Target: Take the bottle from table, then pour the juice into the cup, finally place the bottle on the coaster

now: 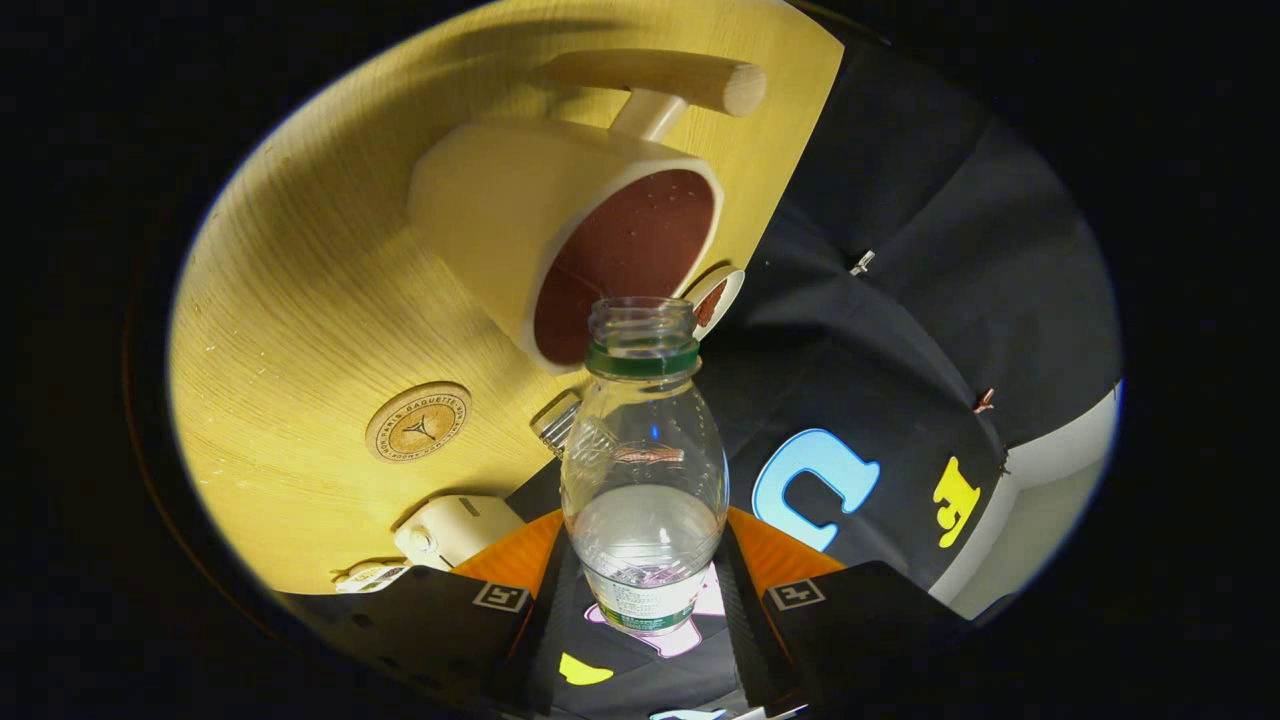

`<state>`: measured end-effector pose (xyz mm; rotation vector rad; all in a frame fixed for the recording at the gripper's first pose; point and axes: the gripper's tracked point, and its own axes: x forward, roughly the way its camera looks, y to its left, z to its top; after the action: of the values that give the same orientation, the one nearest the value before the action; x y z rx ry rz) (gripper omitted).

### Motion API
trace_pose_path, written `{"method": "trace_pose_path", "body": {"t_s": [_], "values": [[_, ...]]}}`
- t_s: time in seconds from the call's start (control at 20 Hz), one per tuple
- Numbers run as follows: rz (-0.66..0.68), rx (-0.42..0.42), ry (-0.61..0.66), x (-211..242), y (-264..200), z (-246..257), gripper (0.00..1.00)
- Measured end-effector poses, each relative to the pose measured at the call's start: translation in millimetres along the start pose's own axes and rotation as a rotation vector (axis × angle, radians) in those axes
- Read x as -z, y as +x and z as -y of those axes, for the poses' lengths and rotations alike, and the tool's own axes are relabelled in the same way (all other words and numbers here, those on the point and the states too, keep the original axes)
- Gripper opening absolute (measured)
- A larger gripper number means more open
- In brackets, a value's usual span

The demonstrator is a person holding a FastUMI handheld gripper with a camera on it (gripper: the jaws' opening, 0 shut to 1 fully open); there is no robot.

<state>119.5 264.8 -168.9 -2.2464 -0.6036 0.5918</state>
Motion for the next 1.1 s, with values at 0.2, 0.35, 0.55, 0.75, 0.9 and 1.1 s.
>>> {"method": "trace_pose_path", "body": {"t_s": [0.2,0.35,0.55,0.75,0.9,1.1], "values": [[0.003,-0.011,-0.01,1.0,-0.6,-3.1,0.71],[0.004,-0.012,-0.013,1.1,-0.8,-4.4,0.71],[-0.003,-0.014,-0.004,1.8,-3.5,-3.8,0.71],[0.007,-0.012,-0.013,-1.4,-4.4,-3.1,0.71],[0.011,0.0,-0.008,-2.7,-3.7,1.1,0.71],[-0.002,-0.009,0.006,-1.5,-3.4,1.1,0.71]]}}
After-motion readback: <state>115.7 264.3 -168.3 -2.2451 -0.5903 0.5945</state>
